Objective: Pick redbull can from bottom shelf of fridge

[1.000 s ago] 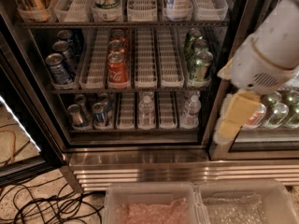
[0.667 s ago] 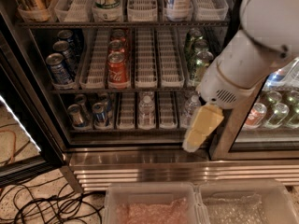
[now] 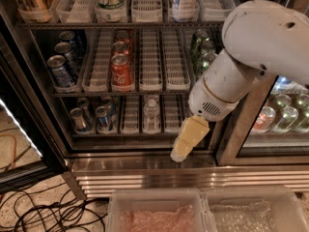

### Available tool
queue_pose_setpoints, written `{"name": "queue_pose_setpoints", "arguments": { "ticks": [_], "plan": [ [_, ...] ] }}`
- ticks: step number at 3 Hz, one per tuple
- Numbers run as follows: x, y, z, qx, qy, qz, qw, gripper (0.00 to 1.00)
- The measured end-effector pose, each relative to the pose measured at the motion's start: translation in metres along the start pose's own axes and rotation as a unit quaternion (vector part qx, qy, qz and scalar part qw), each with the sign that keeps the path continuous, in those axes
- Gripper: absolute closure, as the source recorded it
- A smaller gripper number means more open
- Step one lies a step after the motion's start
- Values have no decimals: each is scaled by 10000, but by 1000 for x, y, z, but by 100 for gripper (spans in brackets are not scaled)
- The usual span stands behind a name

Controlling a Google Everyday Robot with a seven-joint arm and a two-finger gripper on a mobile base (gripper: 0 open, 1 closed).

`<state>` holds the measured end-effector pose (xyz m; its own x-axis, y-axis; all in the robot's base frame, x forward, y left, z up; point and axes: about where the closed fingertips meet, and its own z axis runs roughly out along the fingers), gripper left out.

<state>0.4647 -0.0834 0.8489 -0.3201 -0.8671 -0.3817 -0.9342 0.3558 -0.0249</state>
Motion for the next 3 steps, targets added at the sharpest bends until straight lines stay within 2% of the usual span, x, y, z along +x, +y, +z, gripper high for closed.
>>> {"name": "queue_pose_setpoints", "arguments": {
  "ticks": [1, 2, 3],
  "plan": [
    [-11, 11, 27, -100, -1, 130, 9999, 0],
    [-27, 16, 74, -99, 31, 518, 9986, 0],
    [-39, 13, 114, -318, -131, 1329, 9905, 0]
  ]
}}
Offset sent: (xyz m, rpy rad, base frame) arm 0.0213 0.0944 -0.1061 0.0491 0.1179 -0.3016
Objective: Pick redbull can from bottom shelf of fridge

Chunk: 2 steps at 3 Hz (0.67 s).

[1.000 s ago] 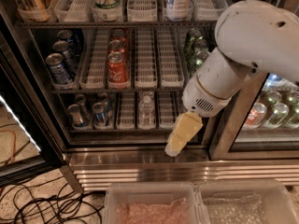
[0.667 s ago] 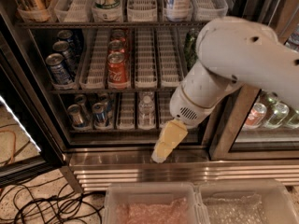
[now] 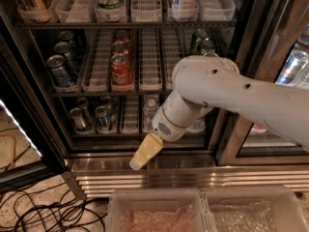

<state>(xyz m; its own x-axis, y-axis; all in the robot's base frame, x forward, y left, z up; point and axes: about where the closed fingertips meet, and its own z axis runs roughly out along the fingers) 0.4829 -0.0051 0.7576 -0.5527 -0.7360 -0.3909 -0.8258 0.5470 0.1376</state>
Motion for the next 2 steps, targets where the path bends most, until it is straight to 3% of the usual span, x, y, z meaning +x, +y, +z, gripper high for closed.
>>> {"name": "queue_pose_setpoints", "arguments": {
  "ticks": [1, 2],
  "plan": [
    [-1, 1, 2, 11, -3, 15, 10000, 0],
    [-8, 9, 24, 148, -43, 232, 9996, 0]
  ]
}}
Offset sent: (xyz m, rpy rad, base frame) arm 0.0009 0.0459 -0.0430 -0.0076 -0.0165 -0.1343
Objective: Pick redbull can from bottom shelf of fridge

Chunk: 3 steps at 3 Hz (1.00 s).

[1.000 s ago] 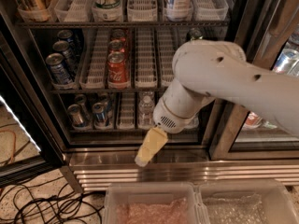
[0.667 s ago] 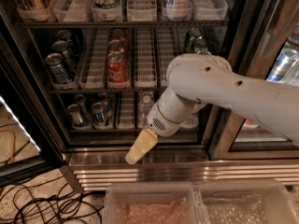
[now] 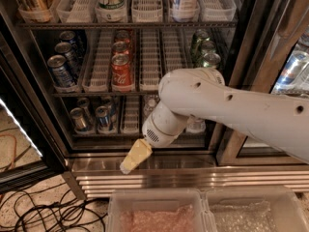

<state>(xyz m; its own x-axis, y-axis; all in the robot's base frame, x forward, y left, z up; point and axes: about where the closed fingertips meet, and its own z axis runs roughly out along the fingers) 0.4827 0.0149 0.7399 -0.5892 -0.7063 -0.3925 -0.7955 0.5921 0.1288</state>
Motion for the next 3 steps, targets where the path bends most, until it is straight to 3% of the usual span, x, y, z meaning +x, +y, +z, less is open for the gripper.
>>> {"name": "queue_pose_setpoints", "arguments": {
  "ticks": [1, 2, 3],
  "plan": [
    [-20, -6, 36, -13, -359, 763, 9964, 0],
    [-39, -16, 65, -6, -598, 1539, 9863, 0],
    [-43, -15, 64, -33, -640, 1932, 9791, 0]
  ]
}}
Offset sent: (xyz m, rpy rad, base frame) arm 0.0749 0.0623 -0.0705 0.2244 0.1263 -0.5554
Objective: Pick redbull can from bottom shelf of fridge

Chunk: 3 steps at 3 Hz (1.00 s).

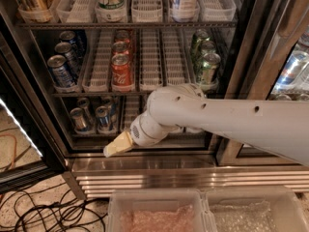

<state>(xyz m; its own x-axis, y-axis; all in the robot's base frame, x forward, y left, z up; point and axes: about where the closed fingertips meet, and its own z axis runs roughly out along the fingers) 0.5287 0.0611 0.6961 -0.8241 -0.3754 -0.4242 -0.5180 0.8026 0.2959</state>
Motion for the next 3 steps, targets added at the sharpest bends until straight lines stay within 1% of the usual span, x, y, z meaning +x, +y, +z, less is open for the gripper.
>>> {"name": "queue_pose_setpoints", "arguments": {
  "ticks": [1, 2, 3],
  "plan": [
    [0, 0, 0, 0, 0, 0, 10000, 0],
    [-7, 17, 28, -177, -161, 149, 9996, 0],
    [-27, 51, 71, -409, -336, 221, 9984, 0]
  ]
}}
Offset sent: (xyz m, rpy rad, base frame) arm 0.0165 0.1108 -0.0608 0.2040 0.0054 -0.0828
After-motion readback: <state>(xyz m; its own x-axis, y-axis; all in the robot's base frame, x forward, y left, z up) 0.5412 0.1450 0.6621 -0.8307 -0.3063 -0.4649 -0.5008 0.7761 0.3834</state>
